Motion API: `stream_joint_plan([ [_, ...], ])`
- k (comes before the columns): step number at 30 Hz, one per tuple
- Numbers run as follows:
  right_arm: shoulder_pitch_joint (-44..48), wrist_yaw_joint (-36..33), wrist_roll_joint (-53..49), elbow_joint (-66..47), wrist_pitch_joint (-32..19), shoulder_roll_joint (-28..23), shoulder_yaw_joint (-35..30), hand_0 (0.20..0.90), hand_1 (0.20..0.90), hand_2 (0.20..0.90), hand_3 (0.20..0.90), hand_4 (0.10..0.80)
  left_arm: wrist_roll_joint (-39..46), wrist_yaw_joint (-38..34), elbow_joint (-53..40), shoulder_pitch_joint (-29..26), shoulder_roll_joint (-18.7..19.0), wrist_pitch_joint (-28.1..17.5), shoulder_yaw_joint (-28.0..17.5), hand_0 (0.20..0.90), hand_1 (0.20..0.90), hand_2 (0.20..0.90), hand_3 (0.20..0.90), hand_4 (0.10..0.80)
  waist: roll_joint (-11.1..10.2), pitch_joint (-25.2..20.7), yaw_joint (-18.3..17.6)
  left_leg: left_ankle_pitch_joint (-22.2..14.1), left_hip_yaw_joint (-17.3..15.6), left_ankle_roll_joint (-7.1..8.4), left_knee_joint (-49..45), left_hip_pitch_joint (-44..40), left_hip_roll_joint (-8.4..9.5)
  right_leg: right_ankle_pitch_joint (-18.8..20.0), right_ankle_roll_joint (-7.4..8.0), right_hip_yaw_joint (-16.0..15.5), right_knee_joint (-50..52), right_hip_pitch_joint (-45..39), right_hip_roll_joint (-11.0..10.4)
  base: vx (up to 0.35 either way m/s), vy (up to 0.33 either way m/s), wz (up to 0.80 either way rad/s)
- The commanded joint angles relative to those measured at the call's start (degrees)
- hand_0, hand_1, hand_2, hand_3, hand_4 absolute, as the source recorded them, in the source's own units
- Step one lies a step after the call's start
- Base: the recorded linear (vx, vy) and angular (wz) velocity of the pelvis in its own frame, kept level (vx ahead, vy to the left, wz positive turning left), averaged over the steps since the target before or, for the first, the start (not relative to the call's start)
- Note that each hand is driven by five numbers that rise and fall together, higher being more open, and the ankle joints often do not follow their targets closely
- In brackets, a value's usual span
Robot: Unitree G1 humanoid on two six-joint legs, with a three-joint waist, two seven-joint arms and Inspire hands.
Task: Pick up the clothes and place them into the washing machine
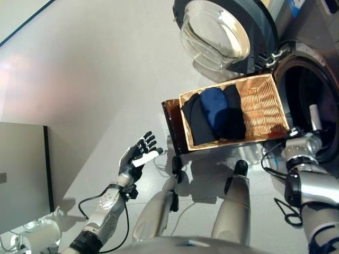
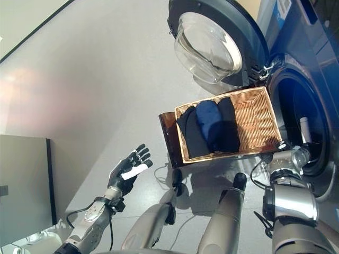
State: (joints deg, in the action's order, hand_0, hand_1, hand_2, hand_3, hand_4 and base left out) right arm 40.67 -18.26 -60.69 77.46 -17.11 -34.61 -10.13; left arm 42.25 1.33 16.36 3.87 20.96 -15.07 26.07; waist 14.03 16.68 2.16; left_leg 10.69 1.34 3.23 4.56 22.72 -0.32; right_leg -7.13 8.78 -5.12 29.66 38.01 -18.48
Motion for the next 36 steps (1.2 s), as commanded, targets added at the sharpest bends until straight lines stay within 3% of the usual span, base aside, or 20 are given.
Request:
stream_joint_plan([
  [1, -1.64, 0.48, 9.07, -1.93, -0.76, 0.96, 7.23, 0.900, 0.900, 0.900, 0.900, 0.800, -2.42, 0.39, 0.42, -0.94, 2.30, -4.63, -3.52, 0.900, 0.900, 0.900, 0.900, 0.800, -4.93, -2.18, -0.73, -9.19, -0.95, 5.91, 0.44, -12.29, -1.92, 17.91, 3.94, -1.07, -22.57, -11.94, -2.17, 0.031, -0.083, -0.10],
  [12, -8.30, 0.33, 28.74, -8.25, 1.35, 5.37, 17.96, 0.900, 0.900, 0.900, 0.900, 0.800, -5.13, 0.01, 1.93, 1.18, 2.28, -5.17, -6.67, 0.900, 0.900, 0.900, 0.900, 0.800, -8.04, -3.24, -1.45, -8.48, -0.63, 5.99, 0.44, -14.61, -3.80, 20.13, 3.72, -2.57, -26.99, -17.15, -0.67, 0.029, -0.043, -0.08],
  [19, -10.55, -2.46, 46.79, -17.77, 3.01, 8.45, 27.72, 0.900, 0.900, 0.900, 0.900, 0.800, -7.53, -1.91, 2.38, 1.83, 1.22, -5.84, -8.59, 0.900, 0.900, 0.900, 0.900, 0.800, -8.46, -3.60, -1.67, -8.91, -0.36, 5.80, 0.44, -16.64, -4.41, 19.43, 3.71, -2.42, -26.40, -18.84, -0.32, 0.025, -0.016, -0.03],
  [23, -10.75, -2.11, 52.07, -20.68, 4.09, 9.37, 31.63, 0.900, 0.900, 0.900, 0.900, 0.800, -7.74, -2.12, 2.61, 1.56, 0.52, -5.74, -9.04, 0.900, 0.900, 0.900, 0.900, 0.800, -8.49, -3.86, -1.62, -8.89, -0.23, 5.77, 0.44, -17.12, -4.63, 19.18, 3.72, -2.66, -26.06, -19.35, -0.35, 0.006, -0.007, -0.02],
  [29, -7.54, -3.41, 62.92, -15.21, 8.20, 13.50, 36.27, 0.900, 0.900, 0.900, 0.900, 0.800, -8.71, -2.32, 3.08, 1.33, -0.62, -5.11, -9.45, 0.900, 0.900, 0.900, 0.900, 0.800, -8.06, -4.45, -0.22, -8.81, 0.81, 5.70, 0.44, -17.65, -4.75, 18.53, 3.91, -3.58, -25.74, -20.84, -0.73, 0.013, -0.020, 0.06],
  [36, -3.49, -5.24, 64.61, -5.96, 10.78, 14.76, 34.95, 0.900, 0.900, 0.900, 0.900, 0.800, -8.38, -1.66, 2.00, 1.61, 0.16, -4.65, -8.52, 0.900, 0.900, 0.900, 0.900, 0.800, -7.53, -4.77, 1.18, -8.66, 1.45, 5.66, 0.44, -17.16, -4.36, 18.45, 4.12, -4.25, -25.55, -21.22, -1.13, -0.001, -0.001, 0.04],
])
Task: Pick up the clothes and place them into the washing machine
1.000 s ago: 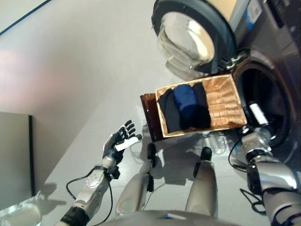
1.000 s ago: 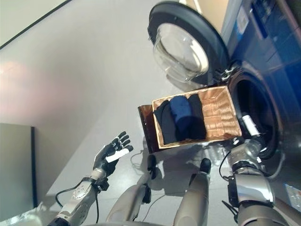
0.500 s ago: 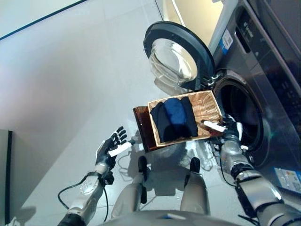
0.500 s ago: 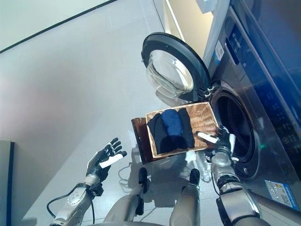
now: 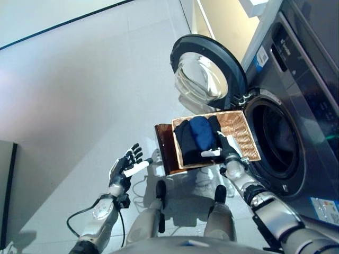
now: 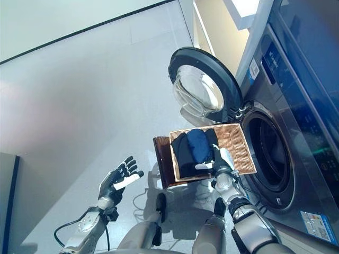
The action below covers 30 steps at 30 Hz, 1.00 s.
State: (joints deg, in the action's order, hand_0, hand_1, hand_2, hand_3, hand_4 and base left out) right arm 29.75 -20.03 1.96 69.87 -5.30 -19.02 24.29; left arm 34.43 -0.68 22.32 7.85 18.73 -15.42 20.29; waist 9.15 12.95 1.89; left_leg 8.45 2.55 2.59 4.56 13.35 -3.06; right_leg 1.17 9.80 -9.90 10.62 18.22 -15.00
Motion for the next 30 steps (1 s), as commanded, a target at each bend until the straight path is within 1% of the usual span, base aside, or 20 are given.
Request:
stream_joint_plan([
  [1, 8.04, -3.76, 2.16, 2.85, -0.77, -0.83, 0.36, 0.900, 0.900, 0.900, 0.900, 0.800, -0.50, 0.49, -4.36, -2.43, 2.72, -4.20, -2.50, 0.900, 0.900, 0.900, 0.900, 0.800, -2.53, -1.05, 1.68, -6.38, 0.31, 6.24, 0.44, -7.63, -1.56, 10.13, 3.11, 0.46, -6.53, -1.42, -4.60, -0.006, 0.005, 0.06],
  [4, 10.32, -3.89, 2.85, 3.90, -0.29, -1.01, 1.06, 0.900, 0.900, 0.900, 0.900, 0.800, -0.56, 0.62, -4.85, -2.36, 3.39, -4.20, -2.26, 0.900, 0.900, 0.900, 0.900, 0.800, -2.52, -0.99, 2.19, -6.31, 0.46, 6.19, 0.44, -7.28, -1.38, 10.36, 3.14, 0.35, -6.43, -1.01, -4.70, -0.013, 0.007, 0.09],
  [11, 12.54, -3.88, 3.30, 3.99, -0.07, -2.50, 1.66, 0.900, 0.900, 0.900, 0.900, 0.800, -0.18, 0.91, -5.39, -2.06, 3.85, -4.36, -2.46, 0.900, 0.900, 0.900, 0.900, 0.800, -2.16, -0.74, 2.96, -6.00, 0.79, 6.15, 0.44, -6.46, -0.93, 10.54, 3.19, -0.04, -6.47, -0.67, -5.00, 0.001, 0.003, 0.02],
  [19, 15.55, -4.25, 6.11, 4.16, 0.94, -2.55, 3.21, 0.900, 0.900, 0.900, 0.900, 0.800, 0.10, 0.64, -6.71, -1.97, 4.46, -4.32, -2.67, 0.900, 0.900, 0.900, 0.900, 0.800, -2.64, -0.13, 3.91, -5.96, 1.54, 5.94, 0.44, -5.58, -0.62, 10.90, 3.51, -0.72, -6.27, -0.35, -5.33, -0.004, 0.003, 0.06],
  [24, 17.26, -3.52, 6.85, 7.39, 2.45, -2.13, 3.18, 0.900, 0.900, 0.900, 0.900, 0.800, 0.38, 0.84, -8.06, -2.04, 4.94, -4.13, -2.72, 0.900, 0.900, 0.900, 0.900, 0.800, -2.22, 0.92, 5.48, -5.41, 2.62, 5.64, 0.44, -3.68, 0.10, 11.02, 3.63, -1.39, -6.13, 0.64, -5.67, -0.030, 0.015, 0.10],
  [30, 16.96, -2.82, 4.81, 9.72, 3.07, -2.92, 0.82, 0.900, 0.900, 0.900, 0.900, 0.800, 0.72, 0.97, -9.47, -2.10, 5.30, -4.27, -2.56, 0.900, 0.900, 0.900, 0.900, 0.800, -1.64, 2.09, 7.93, -4.70, 4.21, 5.38, 0.44, -1.42, 0.81, 11.03, 3.85, -3.37, -5.87, 1.13, -6.50, -0.014, 0.006, 0.15],
])
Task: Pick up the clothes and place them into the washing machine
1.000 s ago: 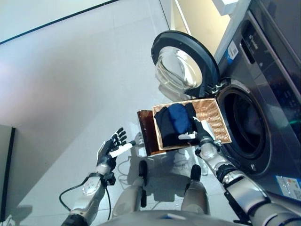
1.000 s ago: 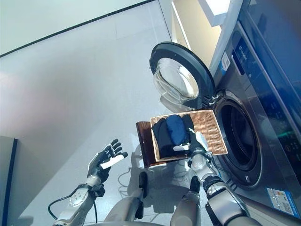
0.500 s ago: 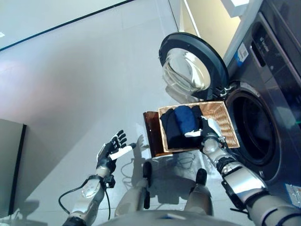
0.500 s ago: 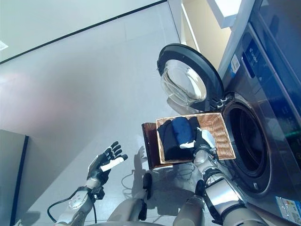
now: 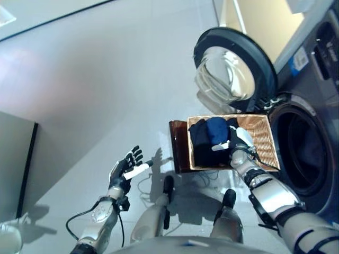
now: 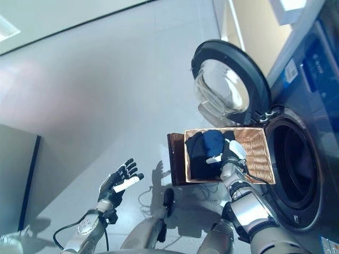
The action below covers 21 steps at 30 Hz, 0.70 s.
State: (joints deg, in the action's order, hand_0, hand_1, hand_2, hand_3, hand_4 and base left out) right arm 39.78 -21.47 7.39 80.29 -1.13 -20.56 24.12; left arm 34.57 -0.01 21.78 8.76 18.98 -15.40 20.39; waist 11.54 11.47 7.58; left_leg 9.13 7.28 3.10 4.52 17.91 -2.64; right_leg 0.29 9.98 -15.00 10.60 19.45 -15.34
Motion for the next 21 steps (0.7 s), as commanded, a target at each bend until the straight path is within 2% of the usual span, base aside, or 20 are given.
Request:
stream_joint_plan([
  [1, 7.01, -1.28, -0.35, -0.16, -0.74, -1.55, 0.89, 0.900, 0.900, 0.900, 0.900, 0.800, 0.56, 0.42, -9.31, -3.00, 5.17, -4.29, -2.60, 0.900, 0.900, 0.900, 0.900, 0.800, -3.98, 3.76, 2.73, -5.31, -0.32, 4.81, 0.48, -5.59, 0.49, 11.83, 3.71, 1.32, -5.86, -0.12, -6.27, -0.013, 0.021, 0.26],
  [8, 7.28, 0.27, -0.82, 1.31, 0.16, -2.81, -0.89, 0.900, 0.900, 0.900, 0.900, 0.800, 0.71, 0.65, -11.83, -2.49, 5.98, -4.40, -3.90, 0.900, 0.900, 0.900, 0.900, 0.800, -3.73, 5.09, 5.18, -4.70, 0.47, 4.23, 0.48, -2.81, 1.37, 12.44, 3.90, 0.05, -6.57, 1.24, -7.14, -0.016, 0.026, 0.17],
  [9, 7.27, 0.34, -0.94, 1.31, 0.17, -2.83, -1.01, 0.612, 0.612, 0.612, 0.612, 0.594, 0.75, 0.60, -11.67, -2.44, 5.87, -4.45, -4.01, 0.900, 0.900, 0.900, 0.900, 0.800, -3.81, 5.11, 5.31, -4.69, 0.44, 4.16, 0.48, -2.62, 1.40, 12.52, 3.92, 0.05, -6.64, 1.39, -7.24, 0.010, 0.026, 0.13],
  [10, 7.24, 0.39, -1.08, 1.23, 0.20, -2.89, -0.98, 0.260, 0.260, 0.260, 0.260, 0.343, 0.74, 0.47, -11.60, -2.45, 5.78, -4.51, -3.98, 0.900, 0.900, 0.900, 0.900, 0.800, -3.83, 5.17, 5.46, -4.65, 0.35, 4.04, 0.48, -2.45, 1.49, 12.60, 3.98, 0.01, -6.67, 1.63, -7.42, 0.032, 0.046, 0.13],
  [11, 7.19, 0.54, -1.09, 1.01, 0.22, -2.88, -0.86, 0.200, 0.200, 0.200, 0.200, 0.300, 0.62, 0.38, -11.25, -2.55, 5.74, -4.54, -4.09, 0.900, 0.900, 0.900, 0.900, 0.800, -4.00, 5.29, 5.70, -4.61, 0.40, 3.89, 0.48, -2.24, 1.68, 12.54, 4.03, 0.01, -6.74, 1.54, -7.64, 0.032, 0.042, 0.12],
  [21, 7.79, 0.70, -0.60, 1.90, 0.96, -1.23, -1.07, 0.200, 0.200, 0.200, 0.200, 0.300, 0.71, -0.14, -11.58, -2.43, 5.94, -4.37, -4.55, 0.900, 0.900, 0.900, 0.900, 0.800, -4.75, 5.33, 6.05, -4.95, 0.53, 3.43, 0.48, -2.39, 2.08, 12.56, 4.10, -0.22, -7.33, 0.79, -8.09, 0.010, 0.008, 0.02],
])
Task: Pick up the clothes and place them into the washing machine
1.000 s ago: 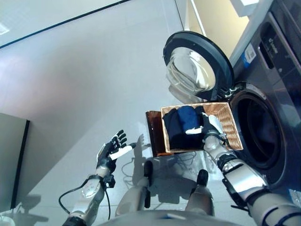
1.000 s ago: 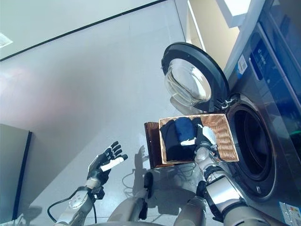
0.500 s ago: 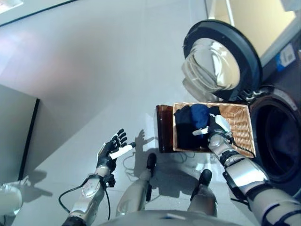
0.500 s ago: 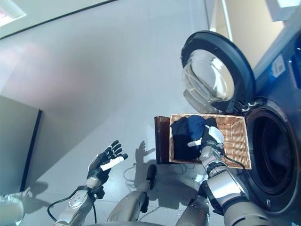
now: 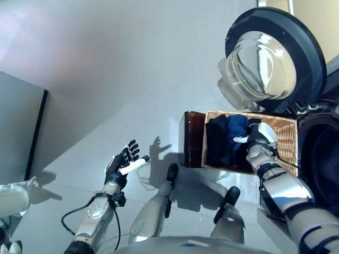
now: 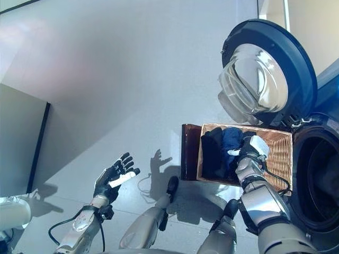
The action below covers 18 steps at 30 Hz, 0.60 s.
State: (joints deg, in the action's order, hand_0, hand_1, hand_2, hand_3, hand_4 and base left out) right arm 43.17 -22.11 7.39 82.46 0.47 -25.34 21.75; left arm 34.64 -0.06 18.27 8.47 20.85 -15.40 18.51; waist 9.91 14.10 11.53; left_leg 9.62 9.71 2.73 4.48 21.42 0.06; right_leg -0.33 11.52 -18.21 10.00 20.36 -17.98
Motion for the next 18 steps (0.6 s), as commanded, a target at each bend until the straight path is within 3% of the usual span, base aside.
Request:
stream_joint_plan([
  [1, 4.40, 1.25, -0.64, -0.18, -0.60, 3.59, 1.13, 0.200, 0.200, 0.200, 0.200, 0.300, 0.74, -0.08, -8.10, -2.10, 4.10, -4.42, -2.72, 0.900, 0.900, 0.900, 0.900, 0.800, -3.17, 2.72, 2.10, -5.45, -1.90, 3.82, 0.52, -5.98, -0.65, 13.15, 2.56, 2.94, -6.69, -0.16, -5.45, 0.000, 0.000, 0.00],
  [18, 0.05, -0.54, -5.57, -2.80, -2.56, 0.32, -1.95, 0.200, 0.200, 0.200, 0.200, 0.300, -0.04, -0.83, -6.77, -2.18, 5.08, -4.63, -3.11, 0.900, 0.900, 0.900, 0.900, 0.800, -4.06, 2.86, -1.46, -6.57, -4.65, 4.07, 0.52, -8.64, -1.50, 13.02, 2.28, 6.70, -5.77, 0.76, -4.42, -0.006, 0.000, -0.03],
])
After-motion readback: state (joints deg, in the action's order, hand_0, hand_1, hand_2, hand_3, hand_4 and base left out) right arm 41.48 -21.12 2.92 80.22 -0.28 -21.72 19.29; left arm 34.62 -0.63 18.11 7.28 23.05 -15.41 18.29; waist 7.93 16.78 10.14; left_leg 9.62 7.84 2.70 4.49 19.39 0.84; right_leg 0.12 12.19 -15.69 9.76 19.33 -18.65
